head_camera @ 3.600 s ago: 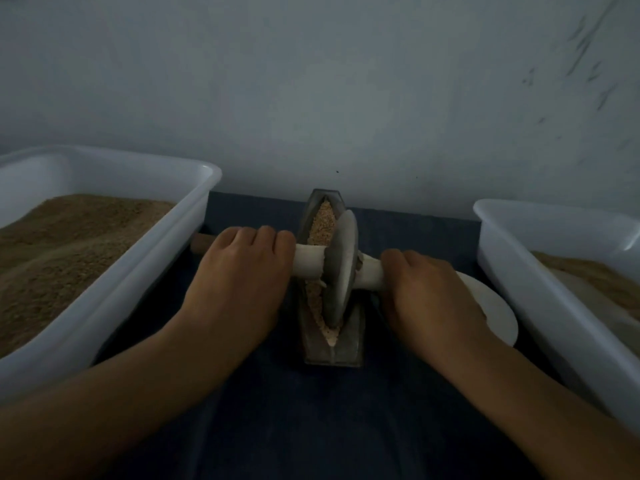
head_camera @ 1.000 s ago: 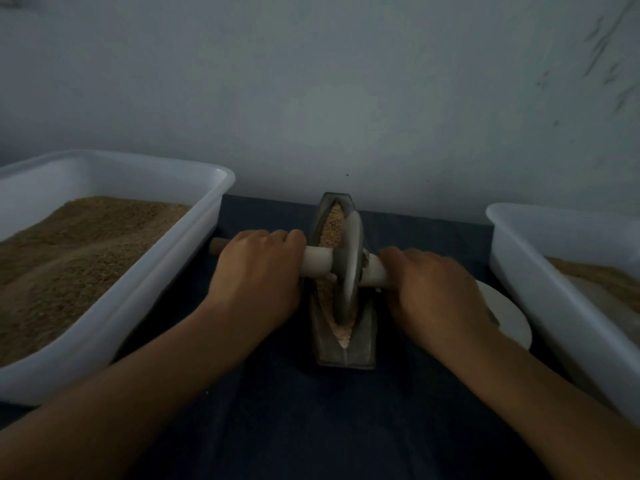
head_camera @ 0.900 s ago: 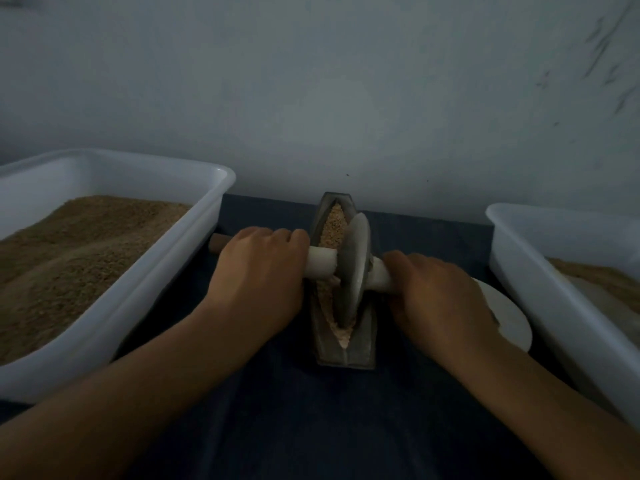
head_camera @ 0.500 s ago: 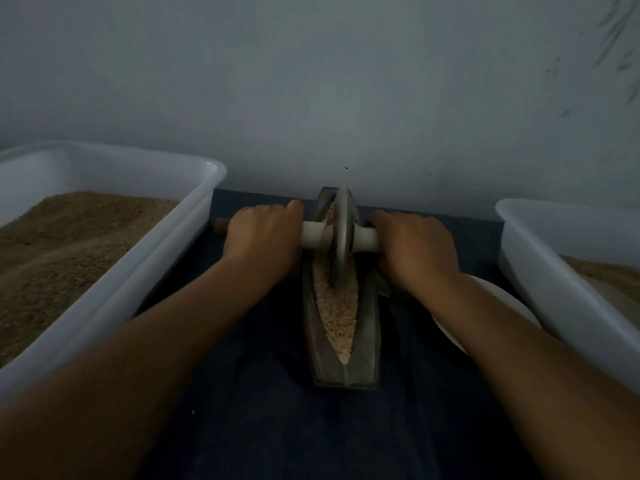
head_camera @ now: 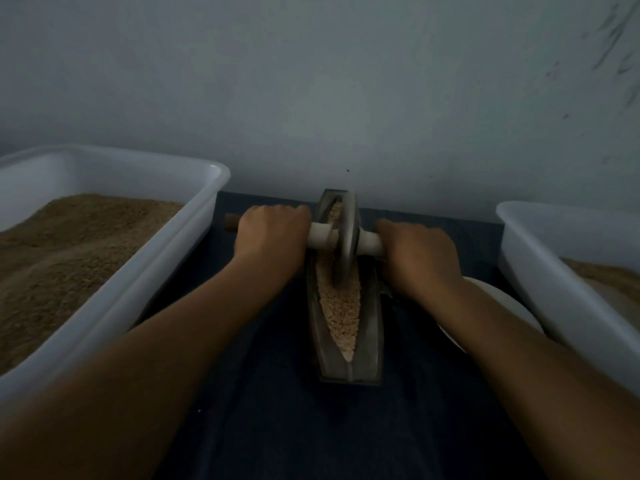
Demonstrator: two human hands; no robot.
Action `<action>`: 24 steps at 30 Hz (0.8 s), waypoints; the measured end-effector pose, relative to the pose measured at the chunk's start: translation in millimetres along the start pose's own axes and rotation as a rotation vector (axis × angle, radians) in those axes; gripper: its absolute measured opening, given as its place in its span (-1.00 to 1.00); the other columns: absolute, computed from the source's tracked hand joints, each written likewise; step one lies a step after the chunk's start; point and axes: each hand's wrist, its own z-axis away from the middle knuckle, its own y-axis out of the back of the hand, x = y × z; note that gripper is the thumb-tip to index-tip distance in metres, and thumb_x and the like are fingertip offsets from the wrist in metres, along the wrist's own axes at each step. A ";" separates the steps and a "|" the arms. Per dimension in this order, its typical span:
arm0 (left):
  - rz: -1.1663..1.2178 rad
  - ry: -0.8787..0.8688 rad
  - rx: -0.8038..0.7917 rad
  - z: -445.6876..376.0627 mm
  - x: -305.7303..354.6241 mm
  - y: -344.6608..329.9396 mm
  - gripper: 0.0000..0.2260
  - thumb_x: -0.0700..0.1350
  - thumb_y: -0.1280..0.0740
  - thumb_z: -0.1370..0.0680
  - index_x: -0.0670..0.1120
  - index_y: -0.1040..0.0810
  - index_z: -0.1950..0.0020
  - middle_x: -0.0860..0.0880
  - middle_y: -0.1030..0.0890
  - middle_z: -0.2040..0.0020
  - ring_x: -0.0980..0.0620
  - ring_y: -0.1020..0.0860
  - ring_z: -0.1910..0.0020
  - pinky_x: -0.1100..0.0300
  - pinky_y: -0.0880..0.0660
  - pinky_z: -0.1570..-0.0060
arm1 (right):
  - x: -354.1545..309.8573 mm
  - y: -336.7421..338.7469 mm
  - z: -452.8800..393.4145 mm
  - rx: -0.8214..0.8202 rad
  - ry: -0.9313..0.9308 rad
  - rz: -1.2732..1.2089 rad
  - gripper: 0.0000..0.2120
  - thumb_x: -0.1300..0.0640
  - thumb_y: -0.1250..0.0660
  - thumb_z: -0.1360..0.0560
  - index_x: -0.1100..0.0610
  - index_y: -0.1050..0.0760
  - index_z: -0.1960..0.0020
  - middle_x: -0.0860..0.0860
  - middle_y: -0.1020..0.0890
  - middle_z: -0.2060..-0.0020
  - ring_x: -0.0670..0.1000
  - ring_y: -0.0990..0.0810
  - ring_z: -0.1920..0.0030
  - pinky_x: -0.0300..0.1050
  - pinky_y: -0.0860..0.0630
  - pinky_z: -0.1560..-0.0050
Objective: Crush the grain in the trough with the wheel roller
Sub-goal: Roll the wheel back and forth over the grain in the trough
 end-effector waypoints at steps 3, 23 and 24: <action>-0.025 -0.025 0.011 23.9 5.4 13.8 -0.76 -0.05 -0.39 -0.51 -0.02 -0.40 -0.10 -0.01 -0.59 0.01 -0.02 -0.57 0.08 0.11 -0.30 0.18 | -6.3 12.2 22.4 0.000 0.009 -0.006 -0.83 0.03 -0.34 -0.48 0.00 -0.41 -0.03 -0.01 -0.56 0.17 0.10 -0.55 0.19 -0.06 -0.23 0.27; 0.087 -0.076 0.054 35.0 -2.3 1.9 -0.61 -0.05 -0.45 -0.44 0.04 -0.20 0.04 0.01 -0.55 0.02 0.00 -0.54 0.08 0.12 -0.31 0.11 | -6.3 14.0 22.2 0.056 0.065 0.093 -0.81 0.08 -0.43 -0.36 0.06 -0.44 0.11 0.02 -0.53 0.32 0.10 -0.43 0.39 -0.10 -0.10 0.34; 0.100 -0.072 0.048 25.9 -3.6 -2.2 -0.62 -0.04 -0.45 -0.43 0.04 -0.23 0.02 0.01 -0.55 0.02 -0.01 -0.54 0.08 0.11 -0.33 0.11 | -5.0 10.2 15.0 0.030 0.051 0.091 -0.79 0.06 -0.42 -0.37 0.04 -0.43 0.08 0.01 -0.54 0.28 0.11 -0.50 0.33 -0.09 -0.12 0.34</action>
